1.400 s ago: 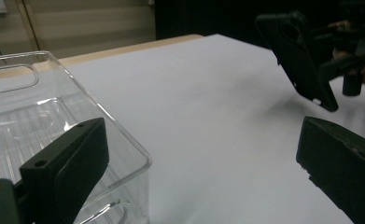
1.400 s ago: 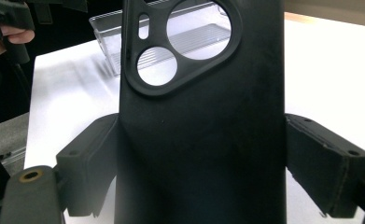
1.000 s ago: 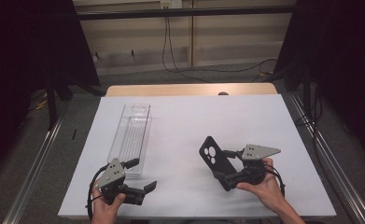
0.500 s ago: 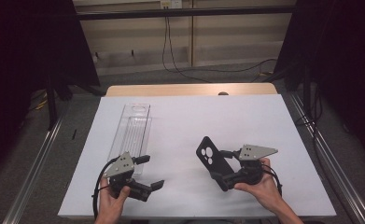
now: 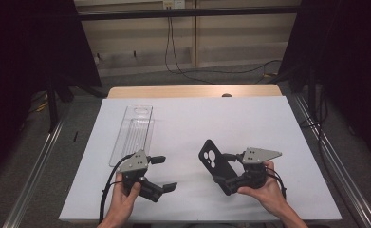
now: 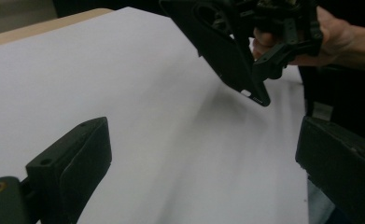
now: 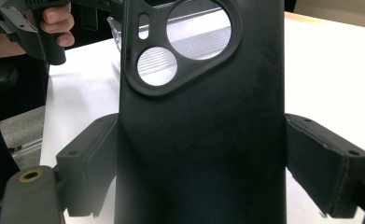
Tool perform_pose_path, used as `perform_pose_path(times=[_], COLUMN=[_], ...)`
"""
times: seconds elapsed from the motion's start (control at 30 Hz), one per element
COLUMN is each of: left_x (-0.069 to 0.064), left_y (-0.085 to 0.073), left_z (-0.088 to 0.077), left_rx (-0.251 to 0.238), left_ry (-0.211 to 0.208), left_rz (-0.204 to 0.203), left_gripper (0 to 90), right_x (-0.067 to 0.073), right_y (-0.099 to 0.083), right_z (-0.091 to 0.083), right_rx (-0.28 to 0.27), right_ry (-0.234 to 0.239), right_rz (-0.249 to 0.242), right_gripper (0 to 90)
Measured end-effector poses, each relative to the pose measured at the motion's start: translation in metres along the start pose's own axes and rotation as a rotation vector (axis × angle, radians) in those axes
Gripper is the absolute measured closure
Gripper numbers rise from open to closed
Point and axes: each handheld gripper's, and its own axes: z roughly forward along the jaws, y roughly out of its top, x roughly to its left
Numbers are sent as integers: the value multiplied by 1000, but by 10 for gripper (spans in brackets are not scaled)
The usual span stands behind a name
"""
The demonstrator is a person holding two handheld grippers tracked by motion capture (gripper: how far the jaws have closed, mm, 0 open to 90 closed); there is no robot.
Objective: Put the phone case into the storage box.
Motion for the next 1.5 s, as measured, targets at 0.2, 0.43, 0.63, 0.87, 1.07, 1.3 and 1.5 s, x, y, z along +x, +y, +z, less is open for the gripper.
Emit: perform_pose_path(times=[0.2,0.43,0.63,0.87,1.07,1.3,1.5], left_x=[4,10,13,19,23,25,25], left_y=[6,13,20,32,46,52,51], left_z=[5,14,23,30,36,49,54], left_rx=[-36,-64,-69,-71,-88,-64,-35], left_ry=[-22,-54,-71,-108,-130,-130,-133], left_rz=[-40,-49,-38,-11,-3,10,14], left_gripper=[26,21,20,20,17,22,24], right_x=[0,1,1,-1,-1,-2,-2], right_y=[2,4,5,5,5,5,6], right_z=[4,8,9,9,9,9,7], right_rx=[-4,-10,-22,-34,-37,-40,-44], right_ry=[9,23,36,51,58,61,63], right_rz=[-1,-4,-9,-15,-20,-22,-23], right_gripper=[144,144,144,144,144,143,143])
